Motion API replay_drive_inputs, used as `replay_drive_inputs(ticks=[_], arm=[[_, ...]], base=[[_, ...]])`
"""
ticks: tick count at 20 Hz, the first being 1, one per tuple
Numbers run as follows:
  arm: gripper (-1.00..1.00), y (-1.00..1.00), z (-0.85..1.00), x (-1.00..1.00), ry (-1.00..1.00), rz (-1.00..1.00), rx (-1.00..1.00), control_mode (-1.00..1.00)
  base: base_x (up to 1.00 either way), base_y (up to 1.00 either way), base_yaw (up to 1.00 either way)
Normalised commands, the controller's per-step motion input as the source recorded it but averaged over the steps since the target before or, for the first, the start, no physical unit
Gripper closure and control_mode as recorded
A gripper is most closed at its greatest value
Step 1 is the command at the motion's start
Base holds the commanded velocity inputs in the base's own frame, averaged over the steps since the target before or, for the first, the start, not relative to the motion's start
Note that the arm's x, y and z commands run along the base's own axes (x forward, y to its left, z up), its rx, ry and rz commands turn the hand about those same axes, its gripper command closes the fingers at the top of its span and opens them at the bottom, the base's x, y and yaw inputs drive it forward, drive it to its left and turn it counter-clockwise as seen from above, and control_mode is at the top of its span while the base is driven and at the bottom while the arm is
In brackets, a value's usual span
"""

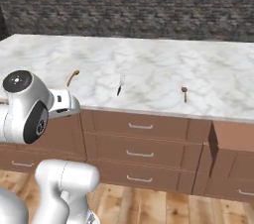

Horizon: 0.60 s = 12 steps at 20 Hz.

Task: Organize the utensils by type. Pick up the wooden spoons from the counter and place them in the open cabinet. Then pick up the metallic utensils from the counter and place them in the open drawer.

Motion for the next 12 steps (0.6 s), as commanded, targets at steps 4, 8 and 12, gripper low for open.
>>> replay_drive_inputs(ticks=[4,8,12], arm=[[-1.0,0.0,0.0,0.0,0.0,0.0,0.0,1.0],[-1.0,0.0,0.0,0.0,0.0,0.0,0.0,1.0],[-1.0,0.0,0.0,0.0,0.0,0.0,0.0,1.0]], base=[[0.44,0.96,-0.13],[0.48,0.9,-0.09],[0.9,0.61,-0.19]])
